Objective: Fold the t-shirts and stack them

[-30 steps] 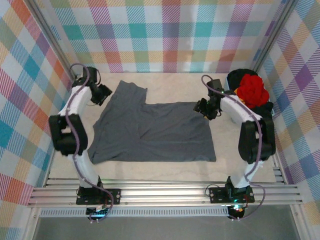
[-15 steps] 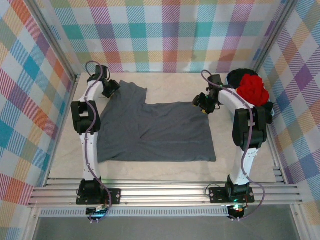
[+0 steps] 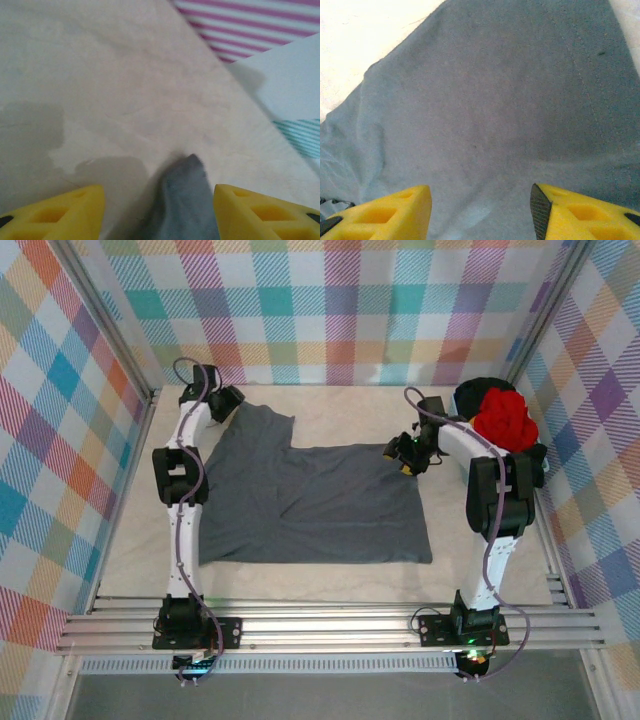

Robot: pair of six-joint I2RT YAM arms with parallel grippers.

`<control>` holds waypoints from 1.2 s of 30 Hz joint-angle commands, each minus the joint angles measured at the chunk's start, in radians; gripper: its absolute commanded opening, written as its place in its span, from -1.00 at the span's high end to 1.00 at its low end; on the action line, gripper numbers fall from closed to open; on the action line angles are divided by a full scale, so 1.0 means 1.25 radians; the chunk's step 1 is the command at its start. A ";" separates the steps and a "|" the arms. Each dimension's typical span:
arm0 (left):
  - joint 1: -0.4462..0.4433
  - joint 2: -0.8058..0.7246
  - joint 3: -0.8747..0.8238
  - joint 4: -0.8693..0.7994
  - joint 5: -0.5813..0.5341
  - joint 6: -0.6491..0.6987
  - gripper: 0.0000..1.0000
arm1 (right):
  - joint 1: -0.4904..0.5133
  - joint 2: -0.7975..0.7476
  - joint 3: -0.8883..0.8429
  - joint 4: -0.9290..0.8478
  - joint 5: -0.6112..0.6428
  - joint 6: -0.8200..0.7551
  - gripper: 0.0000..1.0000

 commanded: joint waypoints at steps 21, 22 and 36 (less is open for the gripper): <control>-0.064 0.056 0.104 -0.173 -0.054 0.007 1.00 | -0.027 -0.028 0.040 0.003 0.032 0.029 -0.09; -0.064 0.043 0.104 -0.174 -0.057 0.008 1.00 | -0.030 -0.022 0.045 0.003 0.053 0.037 -0.09; -0.060 -0.081 0.101 -0.144 -0.019 0.015 1.00 | -0.034 0.201 0.287 -0.031 0.271 0.024 0.06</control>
